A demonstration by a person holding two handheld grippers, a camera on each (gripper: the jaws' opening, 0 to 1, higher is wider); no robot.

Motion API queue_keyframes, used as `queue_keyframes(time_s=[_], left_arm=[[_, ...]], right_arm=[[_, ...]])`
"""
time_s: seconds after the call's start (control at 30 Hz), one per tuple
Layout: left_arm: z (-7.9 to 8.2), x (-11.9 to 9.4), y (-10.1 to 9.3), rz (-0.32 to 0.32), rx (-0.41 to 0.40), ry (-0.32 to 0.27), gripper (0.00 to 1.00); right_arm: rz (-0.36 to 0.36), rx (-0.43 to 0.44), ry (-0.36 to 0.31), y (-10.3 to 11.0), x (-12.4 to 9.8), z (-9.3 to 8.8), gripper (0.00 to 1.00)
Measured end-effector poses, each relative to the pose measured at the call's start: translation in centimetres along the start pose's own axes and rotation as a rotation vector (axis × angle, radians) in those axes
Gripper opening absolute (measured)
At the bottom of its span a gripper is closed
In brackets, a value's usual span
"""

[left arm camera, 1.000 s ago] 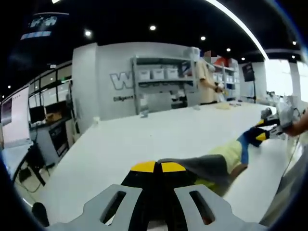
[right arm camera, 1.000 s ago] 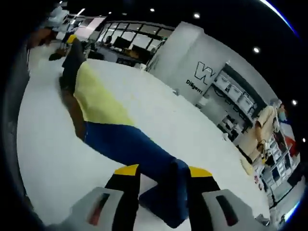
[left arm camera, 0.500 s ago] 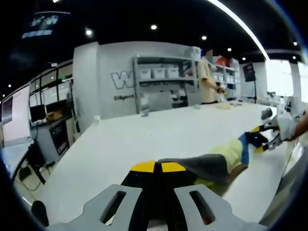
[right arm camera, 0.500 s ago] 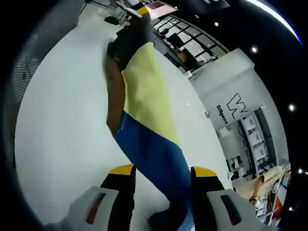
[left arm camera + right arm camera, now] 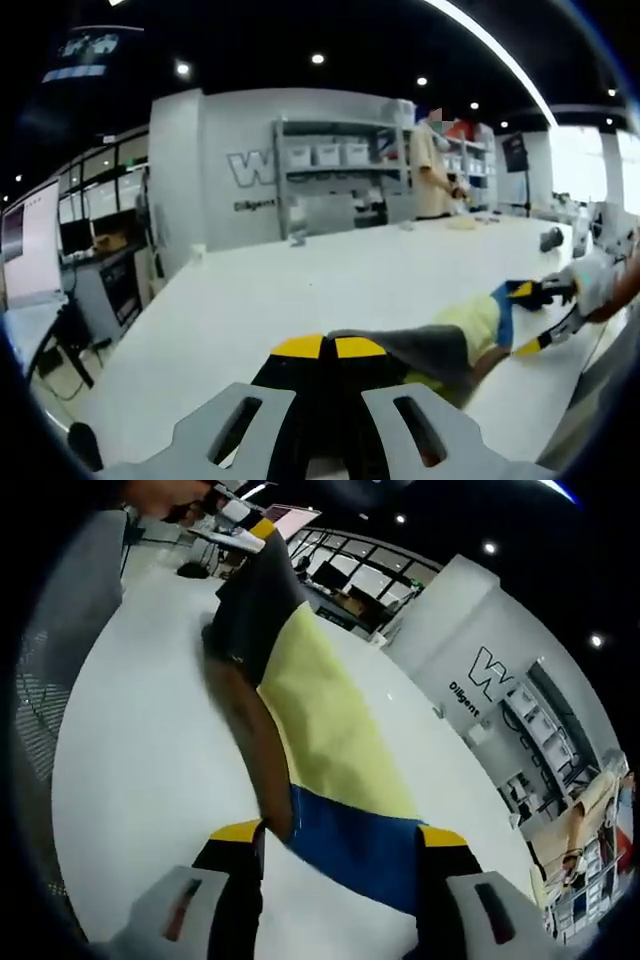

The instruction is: Fold the garment on the visible template until the final outline fits inside the template.

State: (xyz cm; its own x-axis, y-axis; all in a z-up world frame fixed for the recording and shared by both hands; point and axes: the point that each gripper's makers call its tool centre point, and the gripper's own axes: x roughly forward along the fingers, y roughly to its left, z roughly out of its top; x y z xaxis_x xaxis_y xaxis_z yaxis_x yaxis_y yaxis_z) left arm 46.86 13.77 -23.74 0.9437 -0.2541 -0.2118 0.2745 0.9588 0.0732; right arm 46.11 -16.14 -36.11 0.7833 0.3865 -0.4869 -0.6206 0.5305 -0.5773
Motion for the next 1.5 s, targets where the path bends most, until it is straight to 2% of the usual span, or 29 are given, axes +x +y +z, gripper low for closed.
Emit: queue_keyframes(time_s=[0.1, 0.13, 0.2, 0.4, 0.47, 0.63, 0.8, 0.87, 0.93, 0.97, 1.03, 1.13, 1.23, 1.27, 1.37, 1.43, 1.5], left_arm=[[0.1, 0.0, 0.0, 0.000, 0.001, -0.001, 0.00], [0.1, -0.1, 0.2, 0.002, 0.000, -0.001, 0.00], [0.1, -0.2, 0.3, 0.003, 0.001, -0.001, 0.00], [0.1, -0.4, 0.5, 0.004, 0.004, 0.003, 0.00], [0.1, -0.4, 0.5, 0.006, 0.005, 0.003, 0.00], [0.2, -0.4, 0.7, 0.008, 0.001, 0.002, 0.00], [0.2, -0.3, 0.7, 0.008, 0.000, 0.003, 0.00], [0.3, -0.3, 0.7, 0.008, 0.000, 0.004, 0.00], [0.3, -0.3, 0.7, 0.008, 0.000, 0.005, 0.00], [0.2, -0.2, 0.8, 0.008, 0.001, 0.008, 0.00], [0.2, -0.2, 0.8, 0.007, 0.001, 0.010, 0.00], [0.1, -0.2, 0.8, 0.008, 0.001, 0.010, 0.00], [0.2, -0.2, 0.7, 0.007, 0.000, 0.009, 0.00], [0.3, -0.2, 0.5, 0.005, -0.001, 0.004, 0.00], [0.5, -0.2, 0.4, 0.003, 0.000, -0.001, 0.00], [0.5, -0.2, 0.3, 0.002, -0.002, -0.004, 0.00], [0.6, -0.2, 0.3, 0.003, -0.003, -0.009, 0.00]], right_arm=[[-0.018, -0.007, 0.001, -0.2, 0.5, 0.3, 0.59], [-0.055, -0.052, 0.006, -0.8, 0.9, 0.5, 0.59], [-0.053, -0.049, 0.008, -0.8, 1.2, 0.5, 0.59], [-0.081, -0.097, 0.029, -1.9, 1.3, -0.5, 0.53], [-0.087, -0.129, 0.060, -2.3, 1.1, -1.5, 0.46], [-0.081, -0.073, 0.101, -3.5, 0.9, -3.6, 0.29], [-0.034, -0.038, 0.101, -3.1, 1.4, -4.3, 0.13], [-0.026, -0.036, 0.105, -3.0, 1.5, -4.4, 0.01], [-0.019, -0.033, 0.109, -2.9, 1.6, -4.5, 0.00], [-0.003, -0.004, 0.095, -2.6, 1.5, -4.4, 0.00], [-0.013, -0.003, 0.088, -2.8, 1.2, -4.3, 0.00], [-0.030, 0.054, 0.033, -3.3, 0.5, -3.4, 0.00], [-0.043, 0.073, 0.024, -3.8, -0.1, -3.1, 0.00], [-0.075, 0.132, -0.018, -5.1, -1.2, -2.1, 0.00], [-0.131, 0.193, -0.063, -7.1, -2.4, -1.0, 0.00], [-0.174, 0.267, -0.098, -8.9, -3.2, -0.3, 0.00], [-0.211, 0.383, -0.136, -10.6, -4.0, 0.5, 0.00]])
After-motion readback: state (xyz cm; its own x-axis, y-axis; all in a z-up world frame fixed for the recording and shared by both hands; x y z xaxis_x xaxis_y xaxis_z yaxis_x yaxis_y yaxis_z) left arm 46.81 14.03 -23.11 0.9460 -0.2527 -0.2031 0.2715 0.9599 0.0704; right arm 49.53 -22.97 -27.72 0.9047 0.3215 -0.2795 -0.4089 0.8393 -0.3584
